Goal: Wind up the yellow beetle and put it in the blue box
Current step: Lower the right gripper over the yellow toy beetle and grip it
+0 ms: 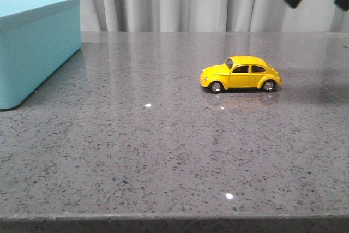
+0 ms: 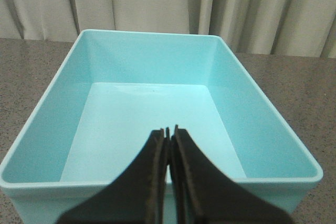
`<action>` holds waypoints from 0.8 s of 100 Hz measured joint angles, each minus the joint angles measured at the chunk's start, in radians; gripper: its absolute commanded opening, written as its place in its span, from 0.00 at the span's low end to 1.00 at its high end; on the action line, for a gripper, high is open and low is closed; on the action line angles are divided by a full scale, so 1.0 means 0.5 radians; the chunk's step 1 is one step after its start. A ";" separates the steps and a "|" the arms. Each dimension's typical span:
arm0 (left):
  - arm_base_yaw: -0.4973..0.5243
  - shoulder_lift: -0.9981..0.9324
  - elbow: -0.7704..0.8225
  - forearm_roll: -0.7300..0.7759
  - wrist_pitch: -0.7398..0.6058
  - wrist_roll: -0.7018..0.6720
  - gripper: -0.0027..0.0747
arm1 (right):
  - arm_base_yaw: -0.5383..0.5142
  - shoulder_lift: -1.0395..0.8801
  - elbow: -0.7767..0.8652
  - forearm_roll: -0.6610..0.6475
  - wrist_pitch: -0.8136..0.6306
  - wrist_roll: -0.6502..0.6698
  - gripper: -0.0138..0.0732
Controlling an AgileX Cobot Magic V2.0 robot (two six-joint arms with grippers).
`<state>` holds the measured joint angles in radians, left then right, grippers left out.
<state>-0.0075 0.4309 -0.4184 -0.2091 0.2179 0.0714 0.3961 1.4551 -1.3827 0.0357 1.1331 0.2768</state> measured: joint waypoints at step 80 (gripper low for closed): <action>0.000 0.000 0.000 0.000 0.000 0.000 0.01 | 0.148 0.548 -0.264 0.000 -0.052 0.435 0.73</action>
<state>-0.0075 0.4309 -0.4184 -0.2091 0.2179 0.0714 0.4699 1.7293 -1.5149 0.0357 1.1070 0.4941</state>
